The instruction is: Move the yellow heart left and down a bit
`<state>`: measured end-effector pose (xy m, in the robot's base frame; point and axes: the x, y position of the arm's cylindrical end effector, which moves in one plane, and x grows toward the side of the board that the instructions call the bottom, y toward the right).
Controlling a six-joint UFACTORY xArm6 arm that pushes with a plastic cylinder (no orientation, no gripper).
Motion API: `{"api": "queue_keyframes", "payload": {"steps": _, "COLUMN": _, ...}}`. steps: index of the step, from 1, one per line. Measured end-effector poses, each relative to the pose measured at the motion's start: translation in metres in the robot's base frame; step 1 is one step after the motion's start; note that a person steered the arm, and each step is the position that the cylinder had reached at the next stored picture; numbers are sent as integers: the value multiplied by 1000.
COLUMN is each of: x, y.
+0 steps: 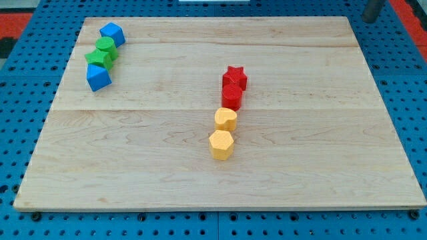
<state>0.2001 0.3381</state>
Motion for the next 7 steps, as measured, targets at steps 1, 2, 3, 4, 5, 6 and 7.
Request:
{"api": "queue_keyframes", "payload": {"steps": 1, "x": 0, "y": 0}}
{"api": "queue_keyframes", "payload": {"steps": 2, "x": 0, "y": 0}}
{"api": "queue_keyframes", "payload": {"steps": 3, "x": 5, "y": -1}}
{"api": "queue_keyframes", "payload": {"steps": 4, "x": 6, "y": 6}}
{"api": "queue_keyframes", "payload": {"steps": 5, "x": 6, "y": -3}}
{"api": "queue_keyframes", "payload": {"steps": 6, "x": 6, "y": -4}}
{"api": "queue_keyframes", "payload": {"steps": 7, "x": 8, "y": -5}}
